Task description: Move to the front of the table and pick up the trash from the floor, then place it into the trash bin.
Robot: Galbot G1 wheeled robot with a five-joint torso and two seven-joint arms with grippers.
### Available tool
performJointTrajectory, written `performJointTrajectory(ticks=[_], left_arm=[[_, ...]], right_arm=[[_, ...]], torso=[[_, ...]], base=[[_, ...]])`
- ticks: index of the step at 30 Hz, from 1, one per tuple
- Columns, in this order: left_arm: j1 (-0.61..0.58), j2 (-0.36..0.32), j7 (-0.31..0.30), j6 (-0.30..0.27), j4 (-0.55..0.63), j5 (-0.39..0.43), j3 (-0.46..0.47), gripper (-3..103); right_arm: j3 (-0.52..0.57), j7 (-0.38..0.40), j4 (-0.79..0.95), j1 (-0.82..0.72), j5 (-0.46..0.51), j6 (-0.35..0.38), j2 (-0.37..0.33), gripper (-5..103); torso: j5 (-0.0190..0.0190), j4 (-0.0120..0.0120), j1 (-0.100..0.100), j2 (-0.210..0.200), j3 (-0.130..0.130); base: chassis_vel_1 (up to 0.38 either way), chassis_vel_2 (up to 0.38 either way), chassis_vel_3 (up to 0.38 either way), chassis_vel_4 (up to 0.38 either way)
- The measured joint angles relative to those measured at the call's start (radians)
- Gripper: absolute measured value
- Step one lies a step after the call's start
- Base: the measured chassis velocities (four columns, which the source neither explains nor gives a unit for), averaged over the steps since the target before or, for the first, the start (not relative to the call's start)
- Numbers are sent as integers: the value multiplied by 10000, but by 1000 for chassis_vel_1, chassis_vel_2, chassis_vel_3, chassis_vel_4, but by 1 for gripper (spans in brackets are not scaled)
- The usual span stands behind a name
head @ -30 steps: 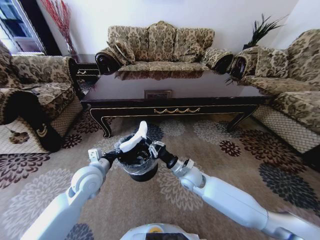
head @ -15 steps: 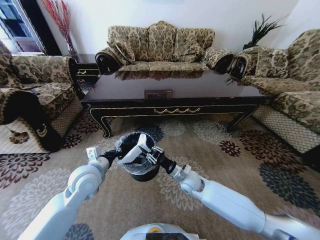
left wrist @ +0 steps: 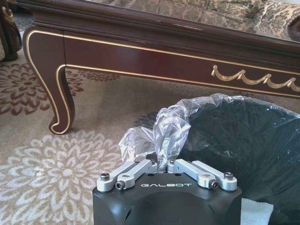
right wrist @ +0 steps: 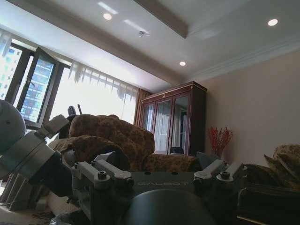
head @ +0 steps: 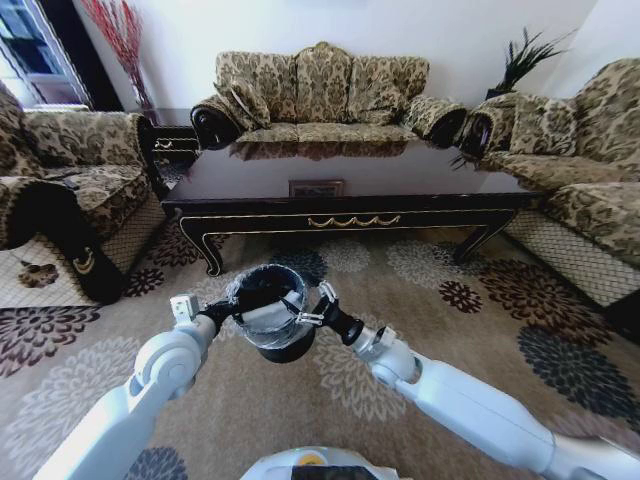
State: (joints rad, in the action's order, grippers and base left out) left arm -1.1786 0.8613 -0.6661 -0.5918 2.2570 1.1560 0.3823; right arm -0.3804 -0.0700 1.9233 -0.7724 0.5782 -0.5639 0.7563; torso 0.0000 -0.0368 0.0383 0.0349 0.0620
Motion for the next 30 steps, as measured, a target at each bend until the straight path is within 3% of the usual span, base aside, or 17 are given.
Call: performJointTrajectory(ticks=[1, 3, 4, 7, 10, 16, 25, 30], left_arm=[[-17, -6, 0, 1, 0, -2, 35, 4], [-124, -61, -29, 13, 119, -4, 196, 4], [-124, -61, -29, 13, 119, -4, 196, 4], [-387, -205, -391, -18, 350, 47, 387, 4], [-652, -207, -684, -73, 468, 101, 553, 4], [-1400, 146, -1215, -106, 620, 176, 1200, 4], [-1890, 938, -931, 67, -561, -940, 1554, 4], [-1642, 1574, -769, 148, -1329, -1012, 1835, 4]], right_arm=[[111, 111, 58, -145, 40, 16, -42, 95], [516, 1402, 385, -816, 345, 504, -170, 100], [516, 1402, 385, -816, 345, 504, -170, 100], [970, 2885, 553, -1411, 556, 1252, -179, 100], [1449, 3528, 442, -1814, 565, 1580, -34, 100], [2958, 4327, -122, -2788, 354, 1943, 419, 100], [4869, 4745, -523, -3951, -58, 2045, 946, 100], [5641, 4725, -426, -4861, -269, 1991, 1068, 100]], torso=[[1, -1, 0, 0, 0], [0, -2, 0, 0, 0], [0, -2, 0, 0, 0], [1, -3, 0, 0, -1], [3, 0, 0, 0, 0], [3, -1, -1, 0, -1], [0, 2, -1, 0, 0], [0, -5, -1, 1, 0]], base=[[0, 0, 0, 0], [0, 0, 0, 0], [0, 0, 0, 0], [0, 0, 0, 0], [0, 0, 0, 0], [0, 0, 0, 0], [0, 0, 0, 0], [0, 0, 0, 0]])
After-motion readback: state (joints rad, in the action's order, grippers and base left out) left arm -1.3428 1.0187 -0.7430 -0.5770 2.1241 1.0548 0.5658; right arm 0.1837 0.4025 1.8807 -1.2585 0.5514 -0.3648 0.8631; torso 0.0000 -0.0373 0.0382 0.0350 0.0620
